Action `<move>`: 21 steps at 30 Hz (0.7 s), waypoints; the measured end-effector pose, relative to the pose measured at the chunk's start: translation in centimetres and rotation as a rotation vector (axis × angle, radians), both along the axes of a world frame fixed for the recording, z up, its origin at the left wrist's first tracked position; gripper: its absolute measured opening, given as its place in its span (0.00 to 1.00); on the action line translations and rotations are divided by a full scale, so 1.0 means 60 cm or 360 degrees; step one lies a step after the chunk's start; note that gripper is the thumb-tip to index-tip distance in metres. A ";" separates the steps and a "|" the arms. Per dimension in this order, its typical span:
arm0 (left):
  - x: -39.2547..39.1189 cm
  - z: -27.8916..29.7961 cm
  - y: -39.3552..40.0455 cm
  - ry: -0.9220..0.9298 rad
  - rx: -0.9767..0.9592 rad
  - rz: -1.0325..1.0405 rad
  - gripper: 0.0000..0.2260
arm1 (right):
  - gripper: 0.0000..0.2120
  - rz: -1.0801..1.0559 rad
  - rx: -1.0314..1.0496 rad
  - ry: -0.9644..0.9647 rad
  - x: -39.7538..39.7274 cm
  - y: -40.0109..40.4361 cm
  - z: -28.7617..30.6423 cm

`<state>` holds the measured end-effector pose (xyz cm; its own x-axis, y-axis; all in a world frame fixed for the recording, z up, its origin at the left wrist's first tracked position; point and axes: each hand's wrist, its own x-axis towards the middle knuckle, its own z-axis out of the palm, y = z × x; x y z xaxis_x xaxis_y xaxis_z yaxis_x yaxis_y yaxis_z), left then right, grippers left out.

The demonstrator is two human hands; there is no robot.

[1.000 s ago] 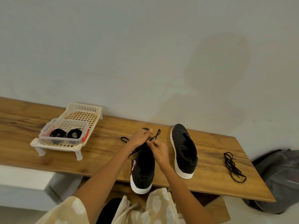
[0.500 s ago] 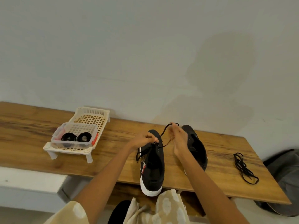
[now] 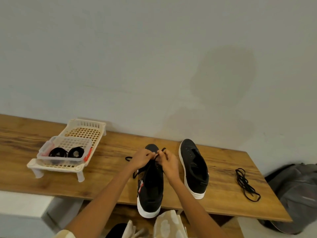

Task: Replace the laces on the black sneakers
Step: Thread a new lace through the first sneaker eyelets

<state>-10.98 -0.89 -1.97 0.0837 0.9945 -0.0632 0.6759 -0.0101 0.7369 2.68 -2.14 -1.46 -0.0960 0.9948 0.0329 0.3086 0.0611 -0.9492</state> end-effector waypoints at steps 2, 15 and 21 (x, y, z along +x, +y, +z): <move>-0.006 0.000 -0.005 0.0041 -0.0047 -0.0080 0.11 | 0.09 -0.0149 0.0035 0.0161 0.003 0.013 0.015; 0.003 0.036 0.005 0.0215 -0.0390 -0.0175 0.18 | 0.12 -0.0463 -0.0325 -0.0010 0.056 0.042 -0.040; 0.015 0.013 0.002 0.0422 -0.0324 -0.0110 0.11 | 0.13 -0.0244 -0.0468 -0.0364 0.066 0.024 -0.065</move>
<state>-10.09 -0.77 -1.21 0.1043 0.9517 -0.2886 0.8470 0.0670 0.5273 6.65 -0.70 -5.33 0.0822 0.9620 -0.2605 0.4985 -0.2660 -0.8251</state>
